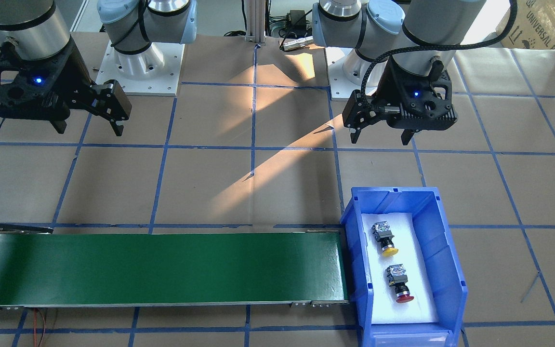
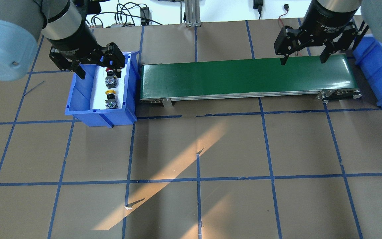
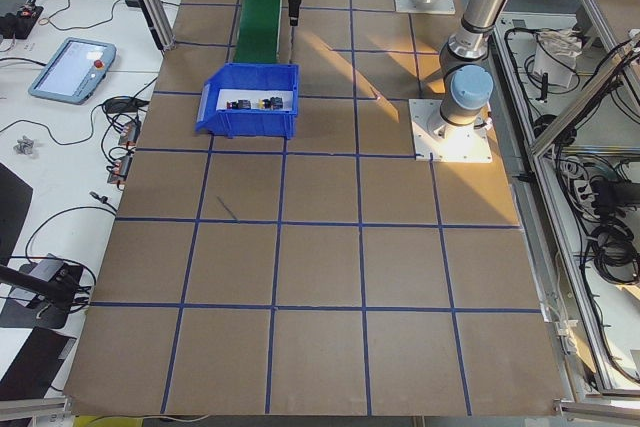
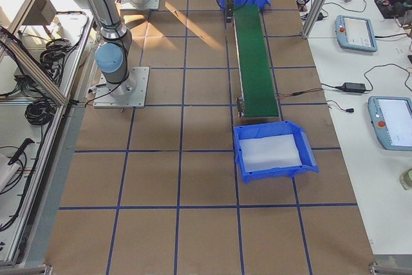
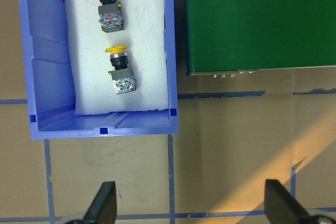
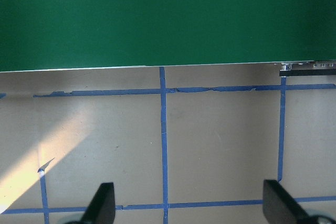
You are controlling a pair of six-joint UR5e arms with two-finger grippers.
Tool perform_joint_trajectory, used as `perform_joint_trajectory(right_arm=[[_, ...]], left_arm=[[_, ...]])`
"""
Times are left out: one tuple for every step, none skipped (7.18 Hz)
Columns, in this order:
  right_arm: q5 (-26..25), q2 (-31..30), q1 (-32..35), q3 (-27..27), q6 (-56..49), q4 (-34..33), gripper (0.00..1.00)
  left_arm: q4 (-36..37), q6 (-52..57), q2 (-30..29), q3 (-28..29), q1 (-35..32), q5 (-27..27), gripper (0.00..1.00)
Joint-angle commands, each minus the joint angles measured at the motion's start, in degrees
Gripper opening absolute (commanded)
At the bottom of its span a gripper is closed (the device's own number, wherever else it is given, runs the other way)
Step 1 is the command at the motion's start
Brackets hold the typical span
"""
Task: Transport two buttons from left to right
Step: 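Lower the left gripper over the yellow-capped button in the blue bin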
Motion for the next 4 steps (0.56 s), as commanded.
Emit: perform_joint_trajectory(right_arm=[[0.1, 0.0, 0.1, 0.2, 0.0, 0.1, 1.0], [0.1, 0.0, 0.1, 0.1, 0.0, 0.2, 1.0], [0.0, 0.0, 0.1, 0.1, 0.0, 0.1, 1.0], [-0.5, 0.0, 0.1, 0.2, -0.1, 0.1, 1.0]], left_arm=[[0.0, 0.0, 0.1, -0.2, 0.0, -0.1, 1.0], [-0.3, 0.1, 0.1, -0.1, 0.0, -0.4, 1.0], [-0.4, 0.3, 0.0, 0.2, 0.0, -0.4, 1.0], [-0.7, 1.1, -0.4, 1.2, 0.0, -0.2, 1.0]])
